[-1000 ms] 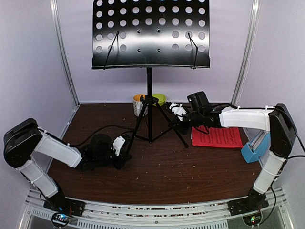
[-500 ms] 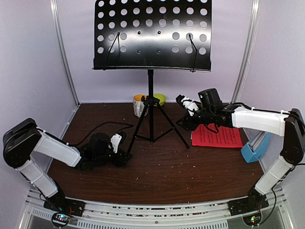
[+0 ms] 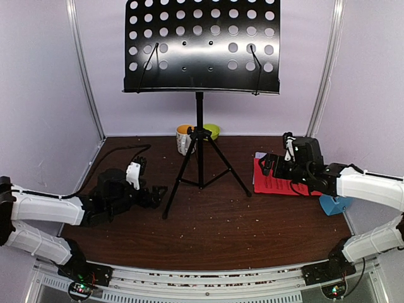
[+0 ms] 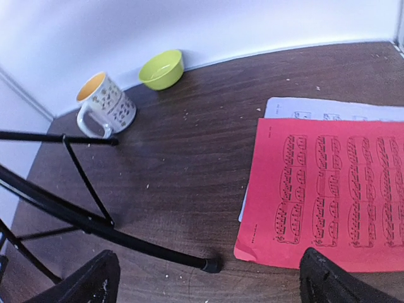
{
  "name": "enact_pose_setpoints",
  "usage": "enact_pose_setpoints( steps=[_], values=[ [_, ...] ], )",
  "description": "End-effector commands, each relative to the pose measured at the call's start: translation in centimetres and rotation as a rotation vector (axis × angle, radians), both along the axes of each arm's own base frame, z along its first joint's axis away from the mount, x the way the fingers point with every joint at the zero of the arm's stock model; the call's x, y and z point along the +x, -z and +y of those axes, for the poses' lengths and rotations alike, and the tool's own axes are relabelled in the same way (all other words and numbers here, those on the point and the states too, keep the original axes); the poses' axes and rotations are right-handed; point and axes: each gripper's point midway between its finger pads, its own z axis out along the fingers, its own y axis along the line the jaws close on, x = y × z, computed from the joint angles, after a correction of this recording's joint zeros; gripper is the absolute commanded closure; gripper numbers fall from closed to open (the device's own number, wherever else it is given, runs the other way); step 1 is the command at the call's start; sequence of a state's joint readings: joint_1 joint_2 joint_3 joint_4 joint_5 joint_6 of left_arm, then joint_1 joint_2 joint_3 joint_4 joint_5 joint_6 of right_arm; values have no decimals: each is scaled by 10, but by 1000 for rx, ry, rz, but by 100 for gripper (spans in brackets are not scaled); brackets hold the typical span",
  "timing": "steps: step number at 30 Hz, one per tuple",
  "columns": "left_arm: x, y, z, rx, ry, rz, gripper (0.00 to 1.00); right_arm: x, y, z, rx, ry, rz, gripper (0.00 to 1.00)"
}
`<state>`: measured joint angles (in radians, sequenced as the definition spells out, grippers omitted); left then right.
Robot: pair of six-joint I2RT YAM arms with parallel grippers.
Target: Set up the instrument practice props
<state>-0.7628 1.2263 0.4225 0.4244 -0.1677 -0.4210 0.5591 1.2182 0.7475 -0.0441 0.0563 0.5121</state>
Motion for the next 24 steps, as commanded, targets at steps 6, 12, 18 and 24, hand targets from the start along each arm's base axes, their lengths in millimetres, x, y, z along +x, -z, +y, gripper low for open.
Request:
enact_pose_setpoints(
  steps=[6,12,18,24],
  values=[
    [12,-27,47,-69,-258,-82,2,7,8,-36,388,332,42,2],
    [16,-33,52,-72,-305,-79,2,-13,63,-41,595,448,165,0],
    [18,-36,57,-118,-350,-89,2,-19,87,-42,723,522,184,1],
    [18,-41,62,-144,-372,-111,2,-18,112,-52,838,635,177,9]
  ],
)
